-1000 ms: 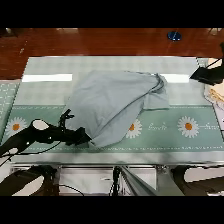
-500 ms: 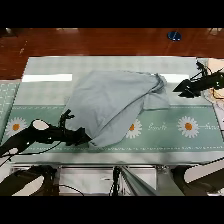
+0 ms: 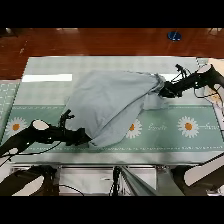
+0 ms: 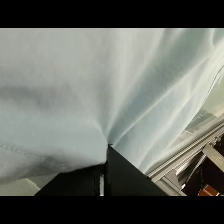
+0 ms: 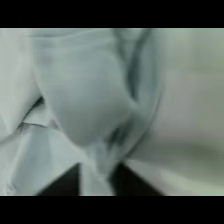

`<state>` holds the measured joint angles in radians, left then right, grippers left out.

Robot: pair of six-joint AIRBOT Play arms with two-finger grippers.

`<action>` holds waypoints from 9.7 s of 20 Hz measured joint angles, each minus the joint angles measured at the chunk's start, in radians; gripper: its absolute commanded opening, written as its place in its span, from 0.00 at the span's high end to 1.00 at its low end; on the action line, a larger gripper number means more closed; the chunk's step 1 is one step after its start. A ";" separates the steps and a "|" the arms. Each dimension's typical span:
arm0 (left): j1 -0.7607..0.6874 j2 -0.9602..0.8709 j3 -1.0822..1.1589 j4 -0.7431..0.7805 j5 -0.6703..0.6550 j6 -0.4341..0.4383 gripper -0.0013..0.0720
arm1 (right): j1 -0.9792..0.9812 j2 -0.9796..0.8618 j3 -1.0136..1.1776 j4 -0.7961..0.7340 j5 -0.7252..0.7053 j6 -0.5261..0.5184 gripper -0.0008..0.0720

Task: Fold the shirts.

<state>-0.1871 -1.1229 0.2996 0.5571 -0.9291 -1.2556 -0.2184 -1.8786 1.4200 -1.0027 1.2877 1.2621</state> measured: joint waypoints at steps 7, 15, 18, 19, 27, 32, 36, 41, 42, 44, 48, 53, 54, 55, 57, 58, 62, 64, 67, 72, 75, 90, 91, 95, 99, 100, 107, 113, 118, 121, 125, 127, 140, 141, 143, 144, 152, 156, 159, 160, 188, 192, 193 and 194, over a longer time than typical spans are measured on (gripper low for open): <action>0.009 0.035 0.065 0.019 0.015 0.042 0.95 | 0.053 0.100 0.022 0.017 -0.088 -0.035 0.97; 0.208 0.338 0.725 0.000 -0.011 0.064 0.95 | 0.050 0.531 0.275 0.114 -0.091 -0.056 0.97; 0.338 0.401 1.094 -0.005 -0.014 0.067 0.95 | 0.050 0.682 0.435 0.112 -0.150 -0.013 0.97; 0.378 0.411 1.207 -0.008 -0.014 0.066 0.95 | 0.050 0.731 0.486 0.095 -0.173 0.012 0.97; 0.520 0.462 1.795 0.115 -0.291 -0.231 0.95 | 0.050 1.104 0.643 -0.189 -0.246 0.233 0.97; 0.496 0.494 1.834 0.150 -0.617 -0.445 0.95 | 0.050 1.177 0.653 -0.346 -0.022 0.272 0.97; 0.518 0.520 1.657 0.155 -0.811 -0.450 0.95 | 0.050 1.084 0.629 -0.346 0.219 0.254 0.97; 0.565 0.516 1.199 0.162 -0.796 -0.294 0.95 | 0.114 0.829 0.518 -0.312 0.285 0.223 0.97; 0.566 0.503 1.102 0.162 -0.759 -0.259 0.95 | 0.145 0.766 0.507 -0.324 0.268 0.220 0.97; 0.565 0.453 0.927 0.161 -0.658 -0.177 0.95 | 0.213 0.631 0.492 -0.369 0.212 0.216 0.97; 0.562 0.271 0.741 0.156 -0.457 -0.012 0.95 | 0.324 0.395 0.480 -0.467 0.011 0.212 0.96; 0.561 -0.016 0.684 0.089 -0.269 0.117 0.95 | 0.375 0.200 0.477 -0.504 -0.251 0.278 0.97; 0.561 -0.068 0.680 0.071 -0.244 0.130 0.95 | 0.379 0.172 0.477 -0.508 -0.287 0.290 0.96; 0.561 -0.124 0.677 0.047 -0.216 0.140 0.95 | 0.381 0.143 0.476 -0.510 -0.319 0.303 0.96; 0.561 -0.215 0.674 -0.008 -0.171 0.167 0.95 | 0.385 0.098 0.476 -0.516 -0.369 0.316 0.96; 0.561 -0.259 0.673 -0.050 -0.156 0.193 0.95 | 0.385 0.077 0.476 -0.518 -0.388 0.322 0.96; 0.557 -0.378 0.673 -0.194 -0.141 0.307 0.45 | 0.386 0.025 0.476 -0.523 -0.417 0.330 0.62; 0.580 -0.401 0.700 -0.237 -0.200 0.344 0.45 | 0.386 0.032 0.484 -0.540 -0.395 0.330 0.38; 0.695 -0.413 0.809 -0.200 -0.365 0.345 0.48 | 0.386 0.097 0.500 -0.631 -0.280 0.309 0.25; 0.928 -0.376 0.893 0.203 -0.567 0.171 0.44 | 0.308 0.200 0.487 -0.732 0.016 0.281 0.25; 0.996 -0.368 0.853 0.345 -0.620 0.121 0.35 | 0.230 0.223 0.422 -0.631 0.105 0.274 0.26; 0.787 -0.512 0.753 0.527 -0.568 0.056 0.28 | -0.036 0.466 -0.047 -0.516 0.074 0.212 0.27; 0.768 -0.524 0.753 0.520 -0.568 0.043 0.35 | -0.053 0.488 -0.056 -0.516 0.072 0.209 0.27; 0.730 -0.549 0.754 0.548 -0.540 0.002 0.79 | -0.115 0.585 -0.072 -0.514 0.072 0.195 0.27; 0.720 -0.553 0.755 0.557 -0.525 -0.001 0.95 | -0.185 0.674 -0.077 -0.505 0.082 0.183 0.27; 0.719 -0.551 0.755 0.558 -0.524 0.007 0.95 | -0.209 0.690 -0.082 -0.491 0.085 0.177 0.27; 0.718 -0.526 0.756 0.569 -0.513 0.066 0.95 | -0.448 0.764 -0.466 -0.171 0.123 0.056 0.26; 0.718 -0.520 0.756 0.563 -0.528 0.095 0.95 | -0.471 0.776 -0.808 0.083 0.052 -0.031 0.26; 0.718 -0.520 0.756 0.531 -0.540 0.108 0.95 | -0.301 0.777 -0.912 0.135 -0.073 -0.009 0.27; 0.718 -0.520 0.756 0.521 -0.544 0.111 0.95 | -0.167 0.763 -0.929 0.143 -0.163 0.050 0.29; 0.718 -0.520 0.756 0.515 -0.545 0.116 0.95 | 0.013 0.691 -0.937 0.204 -0.268 0.122 0.72; 0.718 -0.519 0.756 0.509 -0.545 0.124 0.95 | 0.085 0.648 -0.938 0.272 -0.334 0.138 0.96; 0.752 -0.073 1.176 -0.028 -0.452 0.197 0.95 | 0.045 1.022 -0.370 0.528 -0.396 0.026 0.97; 0.754 -0.013 1.232 -0.059 -0.429 0.190 0.95 | 0.023 1.041 -0.268 0.518 -0.394 0.035 0.97; 0.756 0.115 1.339 -0.105 -0.376 0.179 0.95 | -0.010 1.062 -0.071 0.482 -0.377 0.057 0.97; 0.756 0.179 1.386 -0.116 -0.350 0.171 0.95 | -0.022 1.069 0.020 0.454 -0.367 0.075 0.97; 0.749 0.526 1.564 0.128 -0.358 -0.040 0.95 | -0.053 1.092 0.590 0.093 -0.069 0.315 0.97; 0.731 0.560 1.584 0.285 -0.558 -0.099 0.95 | -0.055 1.104 0.673 -0.047 0.140 0.385 0.97; 0.720 0.530 1.555 0.346 -0.705 -0.114 0.95 | -0.055 1.057 0.661 -0.093 0.337 0.395 0.97; 0.718 0.518 1.519 0.360 -0.737 -0.115 0.95 | -0.054 1.038 0.633 -0.101 0.389 0.390 0.97; 0.361 -0.527 1.100 0.445 -0.006 0.075 0.95 | 0.159 0.050 0.241 -0.191 -0.650 0.237 0.97; 0.349 -0.546 1.111 0.445 -0.014 0.106 0.95 | 0.152 0.038 0.241 -0.183 -0.621 0.233 0.97; 0.353 -0.541 1.116 0.446 -0.043 0.108 0.95 | 0.145 0.050 0.241 -0.188 -0.590 0.233 0.97; 0.359 -0.532 1.122 0.446 -0.086 0.107 0.95 | 0.138 0.064 0.241 -0.198 -0.549 0.233 0.97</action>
<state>0.1722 -1.6547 1.4212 1.0031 -1.0153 -1.1488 -0.0799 -1.8141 1.6608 -1.2007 0.7391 1.4956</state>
